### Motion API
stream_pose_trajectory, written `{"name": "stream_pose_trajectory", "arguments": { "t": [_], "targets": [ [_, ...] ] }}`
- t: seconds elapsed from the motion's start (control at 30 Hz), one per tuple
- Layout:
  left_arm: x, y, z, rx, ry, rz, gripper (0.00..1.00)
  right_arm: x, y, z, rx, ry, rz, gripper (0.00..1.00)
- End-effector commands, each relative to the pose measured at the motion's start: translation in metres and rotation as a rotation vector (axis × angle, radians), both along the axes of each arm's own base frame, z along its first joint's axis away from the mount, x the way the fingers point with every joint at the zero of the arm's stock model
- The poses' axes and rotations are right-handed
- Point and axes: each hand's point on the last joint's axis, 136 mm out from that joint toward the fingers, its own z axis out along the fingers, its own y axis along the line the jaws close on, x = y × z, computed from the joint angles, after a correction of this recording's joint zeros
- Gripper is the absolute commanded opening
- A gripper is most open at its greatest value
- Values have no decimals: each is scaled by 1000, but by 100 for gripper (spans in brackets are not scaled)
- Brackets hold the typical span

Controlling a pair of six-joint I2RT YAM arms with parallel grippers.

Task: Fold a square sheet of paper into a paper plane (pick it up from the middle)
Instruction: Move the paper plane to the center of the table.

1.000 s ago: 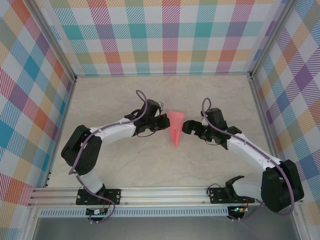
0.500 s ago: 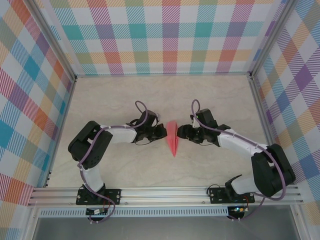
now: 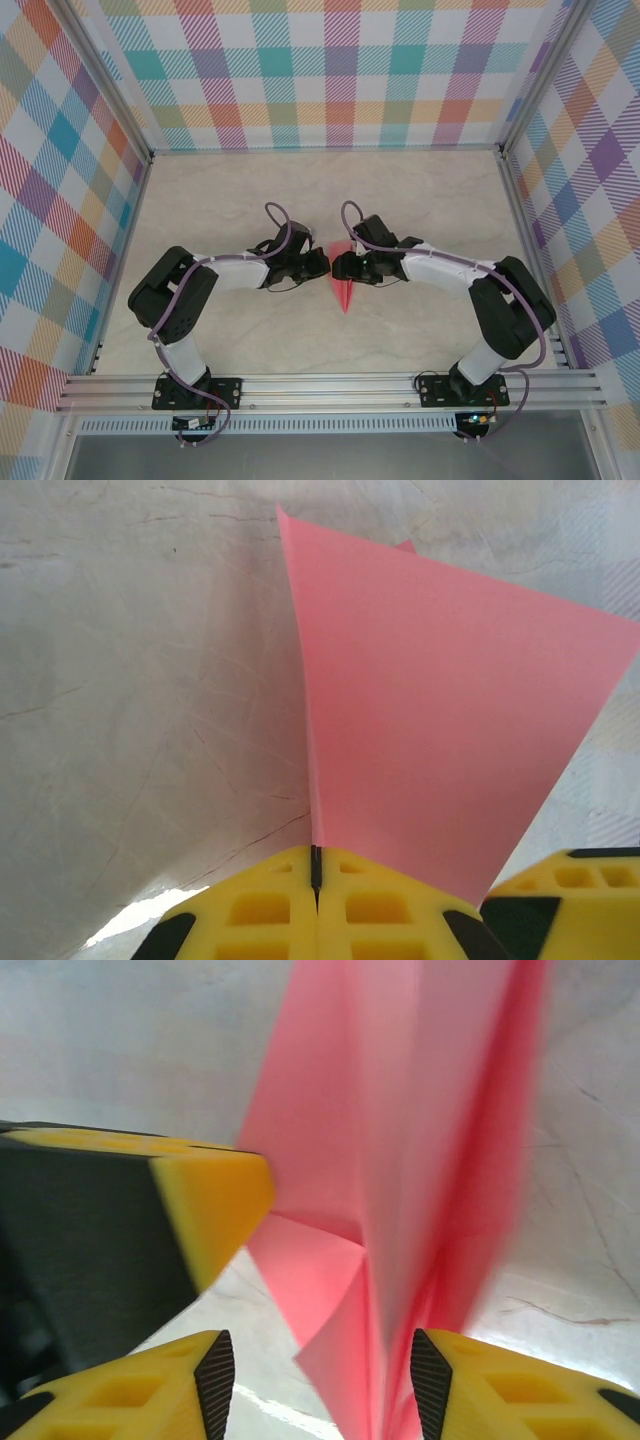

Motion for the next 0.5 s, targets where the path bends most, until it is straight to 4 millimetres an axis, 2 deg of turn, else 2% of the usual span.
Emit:
{"name": "stream_pose_trajectory", "arguments": {
  "t": [0.0, 0.23, 0.47],
  "targets": [
    [3, 6, 4, 4, -22, 11, 0, 1, -5, -3, -71, -4, -8, 55],
    [3, 6, 0, 8, -14, 8, 0, 4, -5, -1, -102, -24, -6, 57],
    [3, 4, -1, 3, -10, 2, 0, 5, 2, -7, -110, -13, 33, 58]
  ]
}}
